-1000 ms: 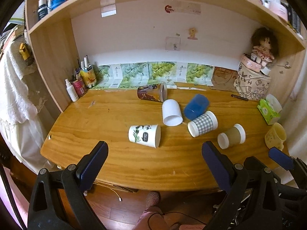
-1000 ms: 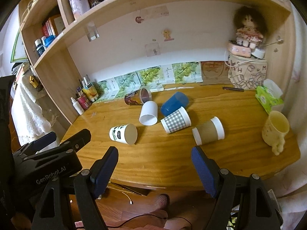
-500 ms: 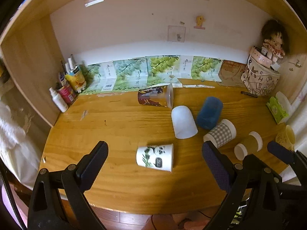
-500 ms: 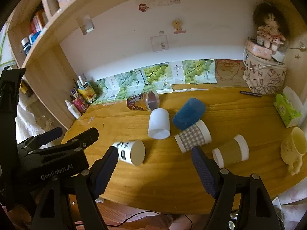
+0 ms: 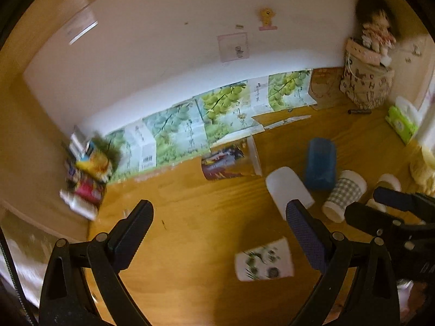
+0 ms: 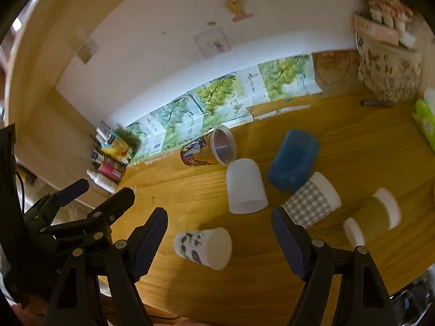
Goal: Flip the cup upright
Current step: 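Lower the left tool toward the clear plastic cup lying on its side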
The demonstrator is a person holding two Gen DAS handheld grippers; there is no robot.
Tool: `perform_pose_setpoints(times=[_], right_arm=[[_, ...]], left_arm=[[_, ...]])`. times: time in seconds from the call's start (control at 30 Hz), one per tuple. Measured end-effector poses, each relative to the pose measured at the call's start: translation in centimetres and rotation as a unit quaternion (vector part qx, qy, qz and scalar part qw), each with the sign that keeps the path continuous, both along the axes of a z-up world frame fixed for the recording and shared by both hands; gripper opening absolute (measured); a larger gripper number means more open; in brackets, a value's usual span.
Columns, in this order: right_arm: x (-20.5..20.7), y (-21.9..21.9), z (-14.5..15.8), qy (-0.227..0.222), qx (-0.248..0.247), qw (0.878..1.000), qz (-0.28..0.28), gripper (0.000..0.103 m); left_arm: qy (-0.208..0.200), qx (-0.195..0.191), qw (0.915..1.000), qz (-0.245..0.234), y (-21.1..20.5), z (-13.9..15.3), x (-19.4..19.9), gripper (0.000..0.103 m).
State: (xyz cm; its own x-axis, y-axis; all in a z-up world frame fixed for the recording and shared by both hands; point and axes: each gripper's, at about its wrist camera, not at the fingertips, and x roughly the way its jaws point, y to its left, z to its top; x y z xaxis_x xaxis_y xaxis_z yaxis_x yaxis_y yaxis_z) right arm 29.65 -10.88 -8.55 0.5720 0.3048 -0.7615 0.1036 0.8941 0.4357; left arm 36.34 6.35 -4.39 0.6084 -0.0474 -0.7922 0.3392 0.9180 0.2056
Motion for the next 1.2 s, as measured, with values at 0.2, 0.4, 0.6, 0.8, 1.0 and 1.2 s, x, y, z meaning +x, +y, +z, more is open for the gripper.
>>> perform_pose_setpoints(times=[0.2, 0.4, 0.6, 0.8, 1.0, 1.2], right_arm=[[2.7, -0.7, -1.7, 0.031, 0.057, 0.998, -0.02, 0.079], [4.5, -1.6, -3.6, 0.06, 0.119, 0.99, -0.047, 0.079], [5.4, -2.3, -5.1, 0.085, 0.145, 0.983, -0.07, 0.079], [6.0, -2.7, -6.6, 0.108, 0.155, 0.978, -0.085, 0.079], [6.0, -2.9, -7.3, 0.119, 0.157, 0.976, -0.095, 0.079], [6.2, -2.8, -7.9, 0.133, 0.158, 0.974, -0.095, 0.079]], left_arm=[[0.005, 0.043, 0.9969, -0.066, -0.4, -0.9, 3.7, 0.099], [0.002, 0.081, 0.9875, -0.135, -1.3, -2.0, 7.0, 0.099], [-0.008, 0.127, 0.9674, -0.219, -2.7, -3.7, 9.4, 0.099], [-0.008, 0.18, 0.9344, -0.308, -3.9, -7.1, 10.1, 0.099], [0.004, 0.205, 0.9106, -0.359, -4.6, -10.0, 10.4, 0.099], [0.008, 0.21, 0.8995, -0.383, -5.1, -12.1, 11.4, 0.099]])
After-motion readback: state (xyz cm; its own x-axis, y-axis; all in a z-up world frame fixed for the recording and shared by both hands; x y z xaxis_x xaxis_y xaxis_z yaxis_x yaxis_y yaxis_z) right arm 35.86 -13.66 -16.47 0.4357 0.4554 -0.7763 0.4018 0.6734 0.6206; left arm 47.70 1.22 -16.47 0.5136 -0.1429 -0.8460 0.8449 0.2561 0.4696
